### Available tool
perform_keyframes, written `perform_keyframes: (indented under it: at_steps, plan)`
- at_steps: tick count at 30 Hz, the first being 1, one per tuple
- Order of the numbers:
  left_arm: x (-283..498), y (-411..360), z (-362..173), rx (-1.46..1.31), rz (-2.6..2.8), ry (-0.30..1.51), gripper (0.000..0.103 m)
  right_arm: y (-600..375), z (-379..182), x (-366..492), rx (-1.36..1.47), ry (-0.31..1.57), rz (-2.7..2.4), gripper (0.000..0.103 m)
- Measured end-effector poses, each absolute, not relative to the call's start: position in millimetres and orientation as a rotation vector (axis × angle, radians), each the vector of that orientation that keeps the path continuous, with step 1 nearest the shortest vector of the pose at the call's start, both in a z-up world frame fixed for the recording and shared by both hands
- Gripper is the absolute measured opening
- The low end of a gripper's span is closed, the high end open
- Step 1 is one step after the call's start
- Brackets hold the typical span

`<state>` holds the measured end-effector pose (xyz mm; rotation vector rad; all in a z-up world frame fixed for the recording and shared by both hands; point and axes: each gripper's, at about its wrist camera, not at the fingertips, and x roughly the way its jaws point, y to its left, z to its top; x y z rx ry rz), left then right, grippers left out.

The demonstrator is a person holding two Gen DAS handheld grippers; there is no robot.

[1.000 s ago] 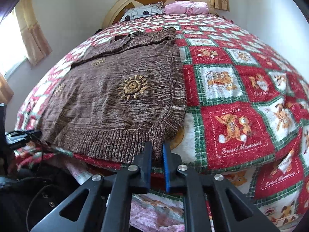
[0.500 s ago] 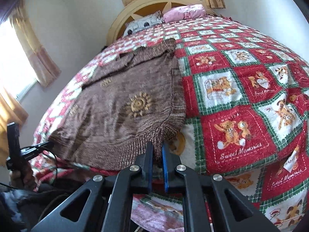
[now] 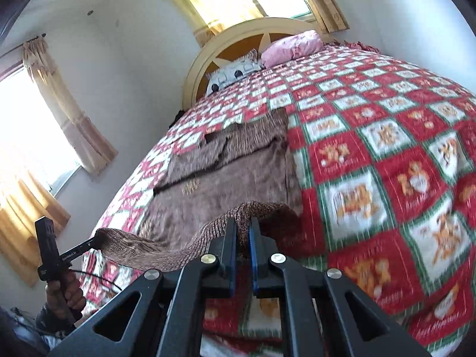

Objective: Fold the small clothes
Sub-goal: 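Lift the held hem with both grippers and fold it over toward the collar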

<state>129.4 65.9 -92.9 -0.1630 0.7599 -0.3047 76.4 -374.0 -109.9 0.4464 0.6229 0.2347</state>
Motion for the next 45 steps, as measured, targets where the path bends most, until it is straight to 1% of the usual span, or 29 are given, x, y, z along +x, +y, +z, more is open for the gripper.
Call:
perform_keyframes:
  at_steps: [5,23,28,45]
  plan:
    - [146.8,70.6,-80.7,-0.208,-0.314,0.737,0.01,-371.8,-90.5,95.4,0.436,0.588,0.237,0.006]
    - [220.8,73.4,-47.7,-0.139,-0.27,0.676,0.01,-355.7,-49.0,186.5,0.374,0.532,0.196,0.006]
    - [247.7,68.1,-47.3,-0.112,-0.263,0.685,0.01,-355.5,-38.6,218.0,0.359,0.527,0.18,0.006]
    - [343.3,63.8,-59.0,-0.139,-0.253,0.745,0.01,-369.9,-60.9,317.0,0.368,0.625,0.109,0.006]
